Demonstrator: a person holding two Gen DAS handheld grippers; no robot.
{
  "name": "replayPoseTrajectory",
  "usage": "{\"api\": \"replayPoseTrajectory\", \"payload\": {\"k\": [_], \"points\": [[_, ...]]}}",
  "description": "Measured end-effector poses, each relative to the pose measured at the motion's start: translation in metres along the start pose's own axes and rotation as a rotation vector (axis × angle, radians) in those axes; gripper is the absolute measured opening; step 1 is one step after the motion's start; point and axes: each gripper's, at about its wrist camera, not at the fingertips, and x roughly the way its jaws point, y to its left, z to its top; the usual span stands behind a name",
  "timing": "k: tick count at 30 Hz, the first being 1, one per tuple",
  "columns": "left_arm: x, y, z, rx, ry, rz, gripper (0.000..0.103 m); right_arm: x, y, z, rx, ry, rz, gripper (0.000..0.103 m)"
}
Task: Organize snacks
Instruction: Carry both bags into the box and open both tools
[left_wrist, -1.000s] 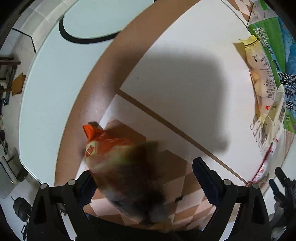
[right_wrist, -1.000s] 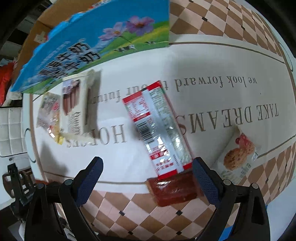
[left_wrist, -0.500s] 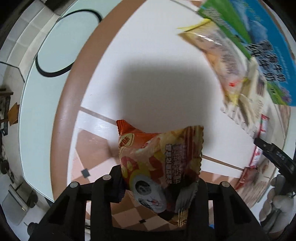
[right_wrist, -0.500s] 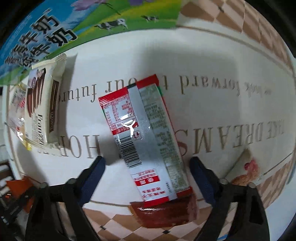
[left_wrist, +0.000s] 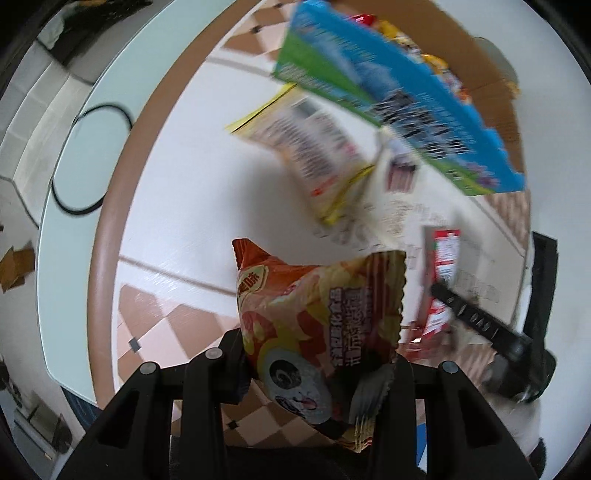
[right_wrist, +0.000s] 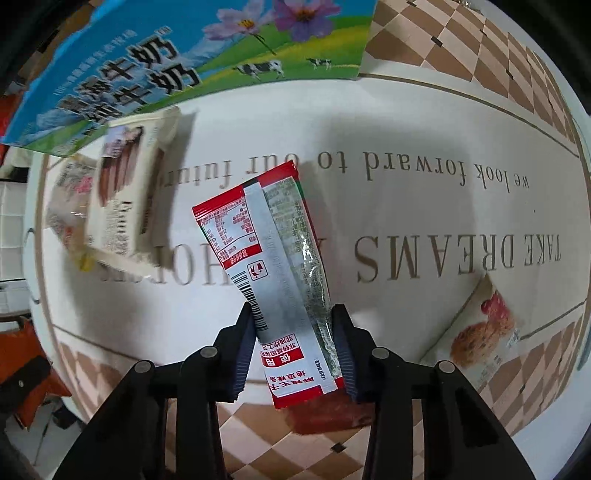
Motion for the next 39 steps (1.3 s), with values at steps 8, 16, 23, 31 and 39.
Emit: {"api": "replayPoseTrajectory", "payload": {"k": [8, 16, 23, 31, 39], "points": [[-0.041, -0.04, 0.025, 0.086, -0.049, -0.083, 0.037, -0.067, -0.002, -0.003, 0.029, -0.056, 0.157, 0.042], [-0.096, -0.098, 0.083, 0.211, -0.143, -0.119, 0.037, -0.16, -0.011, 0.021, 0.101, -0.198, 0.31, 0.042], [-0.13, -0.128, 0.157, 0.291, -0.224, -0.062, 0.037, -0.198, -0.023, 0.107, 0.17, -0.308, 0.281, 0.042], [-0.097, -0.136, 0.269, 0.304, -0.173, 0.042, 0.037, -0.166, -0.039, 0.194, 0.291, -0.297, 0.162, 0.042], [-0.031, -0.115, 0.338, 0.262, -0.034, 0.1, 0.037, -0.119, -0.034, 0.237, 0.299, -0.257, 0.056, 0.042]]}}
